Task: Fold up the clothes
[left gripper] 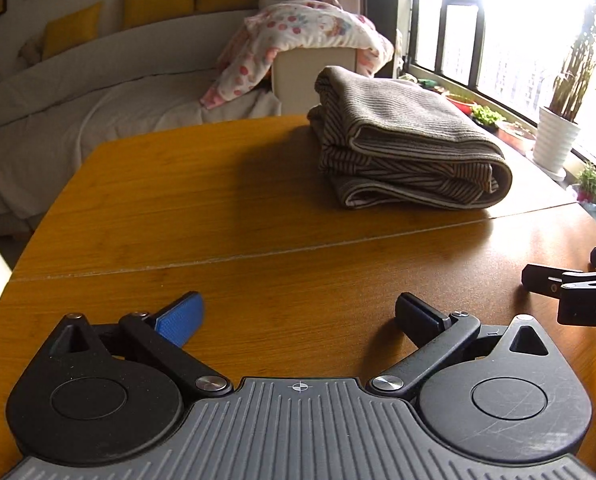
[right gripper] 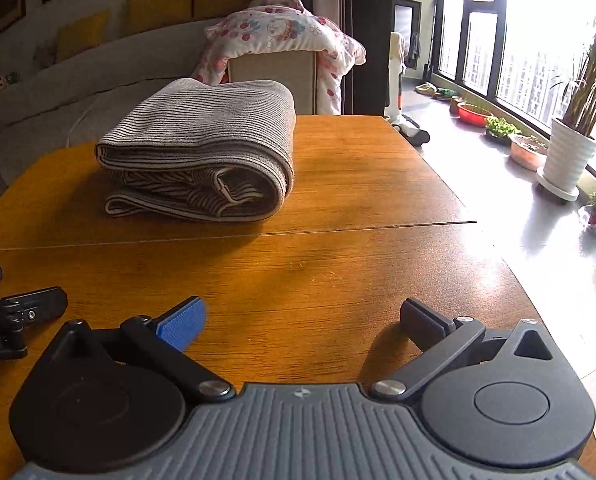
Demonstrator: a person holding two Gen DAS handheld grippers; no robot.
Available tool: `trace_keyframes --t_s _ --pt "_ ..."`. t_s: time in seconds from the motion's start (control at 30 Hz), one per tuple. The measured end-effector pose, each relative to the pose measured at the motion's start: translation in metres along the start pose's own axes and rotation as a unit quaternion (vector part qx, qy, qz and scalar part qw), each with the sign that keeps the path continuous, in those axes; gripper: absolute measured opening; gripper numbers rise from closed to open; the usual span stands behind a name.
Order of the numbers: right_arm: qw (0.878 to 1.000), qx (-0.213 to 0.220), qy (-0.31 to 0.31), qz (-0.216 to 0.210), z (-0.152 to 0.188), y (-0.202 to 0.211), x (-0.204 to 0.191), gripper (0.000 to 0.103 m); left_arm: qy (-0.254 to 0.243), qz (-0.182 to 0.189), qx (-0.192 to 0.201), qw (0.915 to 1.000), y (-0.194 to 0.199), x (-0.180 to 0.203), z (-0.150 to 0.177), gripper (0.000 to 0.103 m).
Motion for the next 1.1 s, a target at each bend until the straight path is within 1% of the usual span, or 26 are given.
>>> trace_keyframes --t_s 1.1 --pt "1.0 0.0 -0.001 -0.01 -0.0006 0.0017 0.0038 0.103 0.0 0.0 0.0 1.0 0.0005 0.001 0.0 0.103"
Point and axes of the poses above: each gripper's, at about its wrist camera, not at the fingertips, and y roughly against the way its jaws point, x to its right, z to its underside, the point moved 3 cm from there along -y, roughly the way its jaws point, and after that the axes turned 6 degrees about -y, right-handed, at the moved point
